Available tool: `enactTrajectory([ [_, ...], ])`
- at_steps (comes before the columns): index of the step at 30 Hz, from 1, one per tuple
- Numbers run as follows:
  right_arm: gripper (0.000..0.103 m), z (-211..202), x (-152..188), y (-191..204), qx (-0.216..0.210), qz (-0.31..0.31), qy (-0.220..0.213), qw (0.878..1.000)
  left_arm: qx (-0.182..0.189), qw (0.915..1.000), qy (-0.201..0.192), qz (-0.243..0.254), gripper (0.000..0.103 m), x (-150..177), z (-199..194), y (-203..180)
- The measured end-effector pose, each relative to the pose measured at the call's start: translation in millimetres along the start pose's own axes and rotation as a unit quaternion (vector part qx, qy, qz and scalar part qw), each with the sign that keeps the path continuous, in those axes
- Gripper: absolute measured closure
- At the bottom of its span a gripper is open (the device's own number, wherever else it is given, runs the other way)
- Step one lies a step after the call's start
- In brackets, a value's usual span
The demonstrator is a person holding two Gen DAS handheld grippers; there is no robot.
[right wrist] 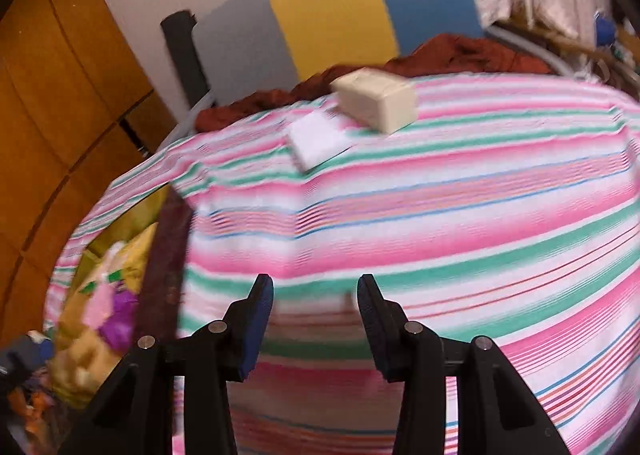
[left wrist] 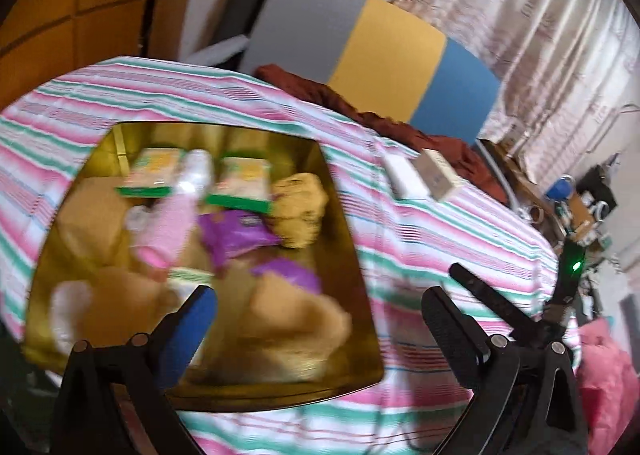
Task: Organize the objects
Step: 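Move the left tool to the white foam block and grasp it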
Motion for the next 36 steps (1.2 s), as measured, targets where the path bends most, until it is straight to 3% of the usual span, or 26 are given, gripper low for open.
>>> enactTrajectory([
  [7,0.059,-7.0,-23.8,-57.8,0.123,-0.048,-0.058,0.99,0.016,0.9991,0.016,0.036,0.0,-22.0,37.4,-62.3],
  [11,0.059,-0.8,-33.8,-79.6,0.15,-0.056,-0.07,0.985,0.005,0.9986,0.038,0.036,0.0,-33.0,78.7,-90.2],
  [15,0.059,9.3,-28.1,-85.6,0.14,-0.047,-0.062,0.987,-0.02,0.9984,0.051,0.013,0.0,-42.3,129.0,-106.0],
  [21,0.055,6.1,-24.2,-82.5,0.137,-0.048,-0.076,0.986,-0.061,0.9957,0.064,0.027,0.0,-53.0,203.7,-123.4],
  [28,0.055,2.5,-22.3,-91.0,0.127,-0.021,-0.086,0.988,-0.074,0.9942,0.078,0.008,0.0,-62.9,273.1,-134.8],
  [32,0.055,2.8,-21.9,-93.5,0.121,-0.011,-0.088,0.989,-0.078,0.9941,0.064,0.041,0.0,-69.2,297.1,-144.2],
  [35,0.055,4.0,-21.3,-97.1,0.122,-0.001,-0.085,0.989,-0.079,0.9927,0.063,0.066,0.01,-65.8,311.2,-146.0],
  [36,0.055,4.6,-20.8,-98.4,0.119,0.003,-0.083,0.989,-0.081,0.9921,0.046,0.084,0.016,-67.7,311.1,-147.7],
])
Point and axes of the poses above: each gripper's, at about its wrist camera, not at the fingertips, and z roughly the way its jaws point, y to its left, x to its underside, the point moved 9 cm from there along z, roughly the way its jaws point, and after that the axes turned 8 degrees about -y, right-handed, at the moved point
